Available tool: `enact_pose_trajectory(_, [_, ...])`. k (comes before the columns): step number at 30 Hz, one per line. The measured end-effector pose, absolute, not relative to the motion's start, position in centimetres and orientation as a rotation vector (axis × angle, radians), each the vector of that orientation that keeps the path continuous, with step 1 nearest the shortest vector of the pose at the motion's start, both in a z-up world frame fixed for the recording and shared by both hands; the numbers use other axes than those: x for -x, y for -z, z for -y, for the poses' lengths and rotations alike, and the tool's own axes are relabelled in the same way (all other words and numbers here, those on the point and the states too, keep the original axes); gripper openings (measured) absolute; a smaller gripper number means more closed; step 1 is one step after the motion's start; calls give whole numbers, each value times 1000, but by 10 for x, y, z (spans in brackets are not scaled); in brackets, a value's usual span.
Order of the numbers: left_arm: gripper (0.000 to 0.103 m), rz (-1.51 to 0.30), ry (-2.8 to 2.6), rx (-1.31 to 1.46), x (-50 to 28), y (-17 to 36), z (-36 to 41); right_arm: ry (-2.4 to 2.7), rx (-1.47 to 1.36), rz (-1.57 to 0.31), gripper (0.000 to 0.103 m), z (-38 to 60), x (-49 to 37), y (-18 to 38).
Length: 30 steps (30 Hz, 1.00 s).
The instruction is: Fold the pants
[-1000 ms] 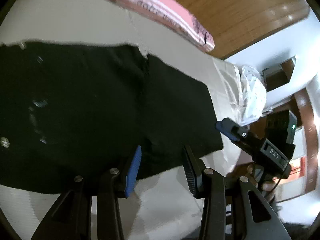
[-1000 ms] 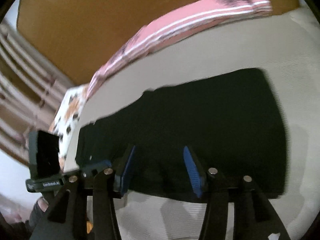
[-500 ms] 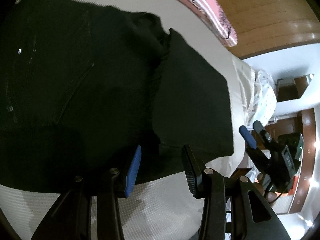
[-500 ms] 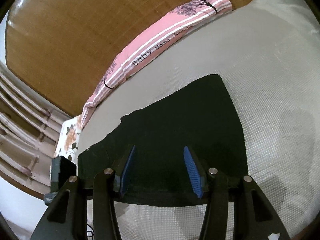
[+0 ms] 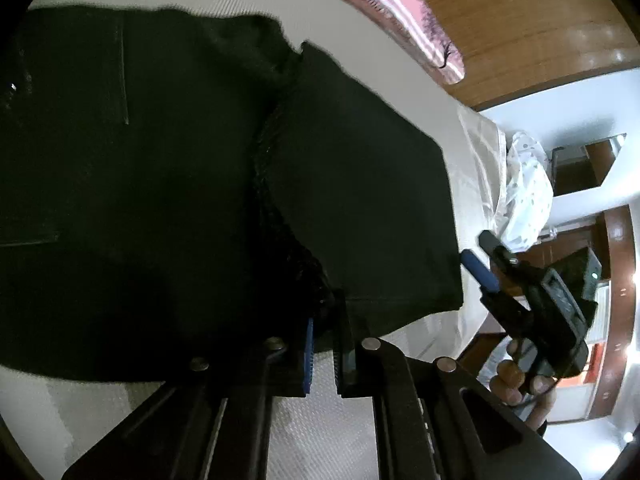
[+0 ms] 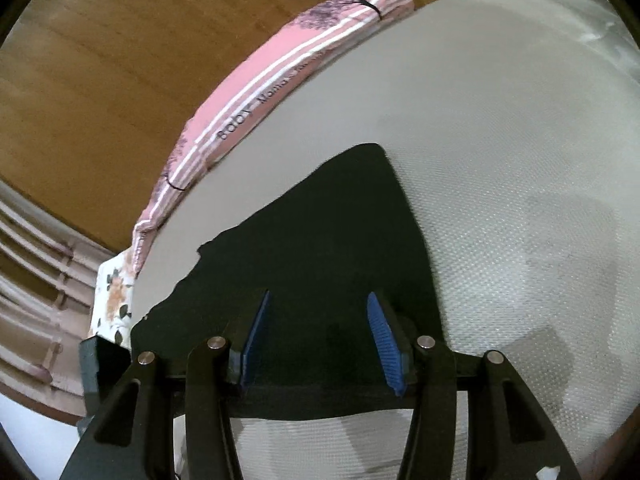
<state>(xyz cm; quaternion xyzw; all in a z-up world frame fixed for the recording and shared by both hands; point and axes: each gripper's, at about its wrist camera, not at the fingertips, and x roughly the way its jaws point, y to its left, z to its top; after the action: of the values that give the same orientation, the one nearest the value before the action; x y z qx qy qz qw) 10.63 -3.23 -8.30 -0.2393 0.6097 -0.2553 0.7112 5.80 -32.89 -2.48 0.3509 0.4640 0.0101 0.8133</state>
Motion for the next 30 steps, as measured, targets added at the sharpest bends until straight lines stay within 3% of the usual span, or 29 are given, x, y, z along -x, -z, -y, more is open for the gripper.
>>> enact_pose_trajectory(11, [8, -1384, 505, 472, -102, 93, 31, 34, -675, -1124, 44, 321, -62, 50])
enact_pose_trajectory(16, [20, -1358, 501, 375, -100, 81, 36, 42, -639, -1133, 44, 318, -62, 52])
enact_pose_trajectory(18, [26, -1329, 484, 346, -99, 74, 33, 40, -630, -1134, 44, 317, -62, 52])
enact_pose_trajectory(26, [26, -1085, 448, 154, -97, 32, 38, 1, -535, -1107, 47, 301, -72, 34])
enact_pose_trajectory(30, [26, -1051, 506, 128, -116, 28, 60, -10, -433, -1083, 43, 296, -88, 23])
